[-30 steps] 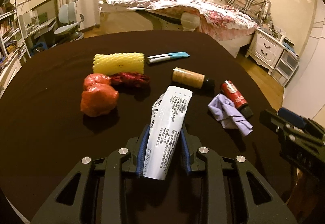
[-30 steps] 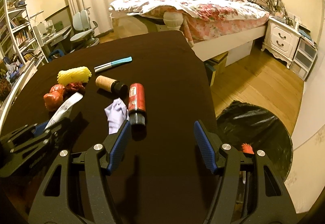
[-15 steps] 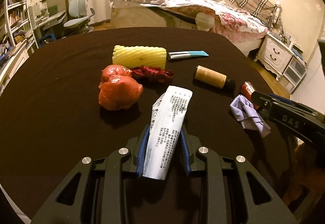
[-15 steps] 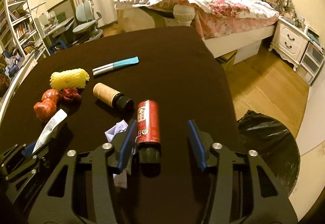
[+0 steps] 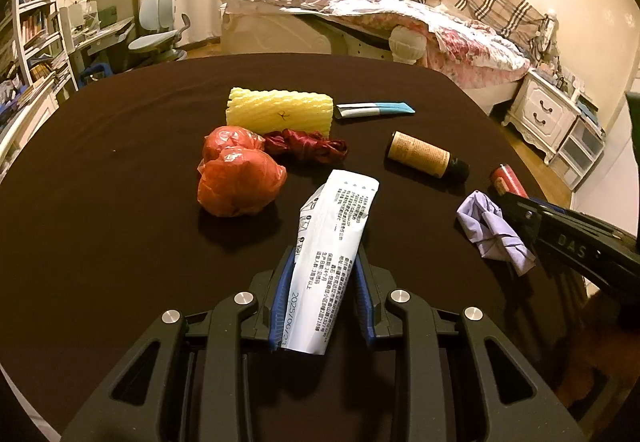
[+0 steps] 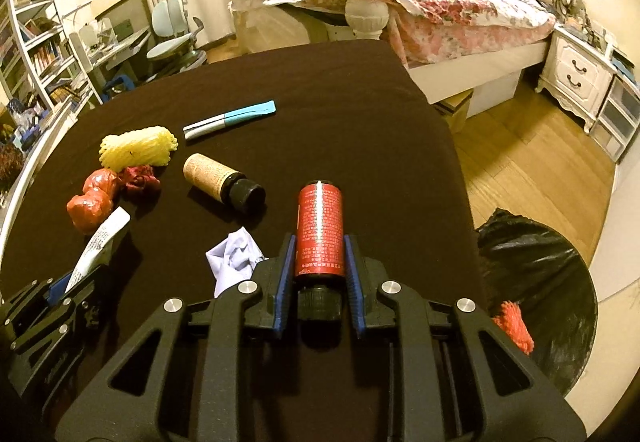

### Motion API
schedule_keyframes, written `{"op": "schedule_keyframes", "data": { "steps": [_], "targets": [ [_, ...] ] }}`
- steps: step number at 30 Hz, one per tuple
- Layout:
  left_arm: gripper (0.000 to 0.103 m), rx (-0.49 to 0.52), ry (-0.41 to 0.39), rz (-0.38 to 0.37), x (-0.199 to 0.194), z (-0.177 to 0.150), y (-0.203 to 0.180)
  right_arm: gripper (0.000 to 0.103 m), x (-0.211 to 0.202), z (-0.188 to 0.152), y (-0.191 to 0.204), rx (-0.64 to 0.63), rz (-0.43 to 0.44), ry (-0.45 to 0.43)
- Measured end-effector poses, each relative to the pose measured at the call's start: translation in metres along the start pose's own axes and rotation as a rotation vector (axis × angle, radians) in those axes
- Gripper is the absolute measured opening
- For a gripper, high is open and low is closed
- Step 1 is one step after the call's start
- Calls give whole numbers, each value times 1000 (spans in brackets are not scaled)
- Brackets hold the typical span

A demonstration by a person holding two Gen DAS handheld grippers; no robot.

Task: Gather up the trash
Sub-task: 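Carry the white tube and red bottle over the black trash bin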

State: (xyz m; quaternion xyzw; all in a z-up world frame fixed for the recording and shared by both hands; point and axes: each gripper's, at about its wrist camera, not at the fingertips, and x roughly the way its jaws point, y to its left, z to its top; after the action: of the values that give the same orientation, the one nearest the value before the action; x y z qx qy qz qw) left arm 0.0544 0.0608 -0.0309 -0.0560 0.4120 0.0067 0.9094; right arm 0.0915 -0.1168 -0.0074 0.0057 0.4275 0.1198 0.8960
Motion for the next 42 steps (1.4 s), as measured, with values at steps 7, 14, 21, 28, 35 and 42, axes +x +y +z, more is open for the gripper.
{"op": "schedule_keyframes", "data": {
  "steps": [7, 14, 21, 28, 35, 42],
  "targets": [
    [29, -13, -10, -24, -7, -2, -3, 23, -22, -11, -13, 35, 2, -29],
    [29, 7, -44, -62, -23, -3, -20, 23, -50, -25, -34, 63, -28, -68],
    [29, 44, -64, -132, -36, -1, -52, 23, -74, -40, -63, 94, -105, -102],
    [29, 141, -83, -200, -39, 0, -105, 23, -87, -56, -98, 158, -154, -113],
    [29, 227, -89, -271, -35, 1, -161, 23, -97, -65, -129, 215, -199, -131],
    [29, 278, -76, -300, -22, 1, -195, 23, -98, -70, -155, 262, -223, -138]
  ]
}}
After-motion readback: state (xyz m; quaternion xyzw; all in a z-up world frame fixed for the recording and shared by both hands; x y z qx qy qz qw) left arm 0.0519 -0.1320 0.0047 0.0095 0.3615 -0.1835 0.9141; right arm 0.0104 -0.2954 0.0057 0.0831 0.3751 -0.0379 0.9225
